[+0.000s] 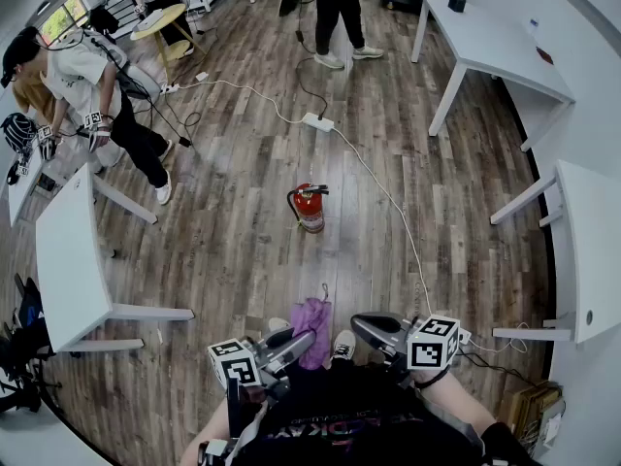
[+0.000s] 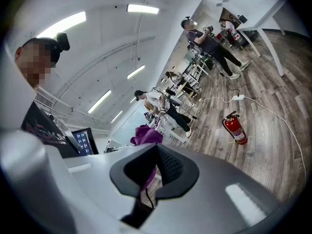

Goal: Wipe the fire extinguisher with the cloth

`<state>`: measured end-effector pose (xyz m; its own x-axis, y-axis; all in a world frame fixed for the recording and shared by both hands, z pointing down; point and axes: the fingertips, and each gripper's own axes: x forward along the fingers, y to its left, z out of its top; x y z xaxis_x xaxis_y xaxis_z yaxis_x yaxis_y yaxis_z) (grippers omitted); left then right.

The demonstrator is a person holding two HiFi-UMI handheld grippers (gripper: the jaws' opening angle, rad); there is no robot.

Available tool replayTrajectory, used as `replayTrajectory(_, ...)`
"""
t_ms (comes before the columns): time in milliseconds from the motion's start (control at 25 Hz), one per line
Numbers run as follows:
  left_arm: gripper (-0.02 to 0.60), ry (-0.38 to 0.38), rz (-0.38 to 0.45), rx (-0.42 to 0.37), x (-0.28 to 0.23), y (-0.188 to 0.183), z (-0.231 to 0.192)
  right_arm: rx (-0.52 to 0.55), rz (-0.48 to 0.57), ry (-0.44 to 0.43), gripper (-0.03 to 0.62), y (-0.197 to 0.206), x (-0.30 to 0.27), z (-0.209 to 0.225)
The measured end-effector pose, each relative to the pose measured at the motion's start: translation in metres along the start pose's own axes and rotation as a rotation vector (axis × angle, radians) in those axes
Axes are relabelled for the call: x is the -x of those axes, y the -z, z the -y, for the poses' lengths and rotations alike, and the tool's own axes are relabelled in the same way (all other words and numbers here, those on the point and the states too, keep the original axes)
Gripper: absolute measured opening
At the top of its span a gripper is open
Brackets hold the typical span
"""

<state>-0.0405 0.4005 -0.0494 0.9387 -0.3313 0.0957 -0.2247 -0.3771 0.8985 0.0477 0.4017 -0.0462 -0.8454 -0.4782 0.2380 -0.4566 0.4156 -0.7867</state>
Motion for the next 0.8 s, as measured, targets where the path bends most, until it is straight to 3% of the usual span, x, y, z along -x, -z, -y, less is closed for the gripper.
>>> replayTrajectory(800,0.094,0.003,-0.007,0.006,-0.0063,0.0001,0.0004,0.001,0.038,-0.003,0.005,-0.0095,0.005,0.0007)
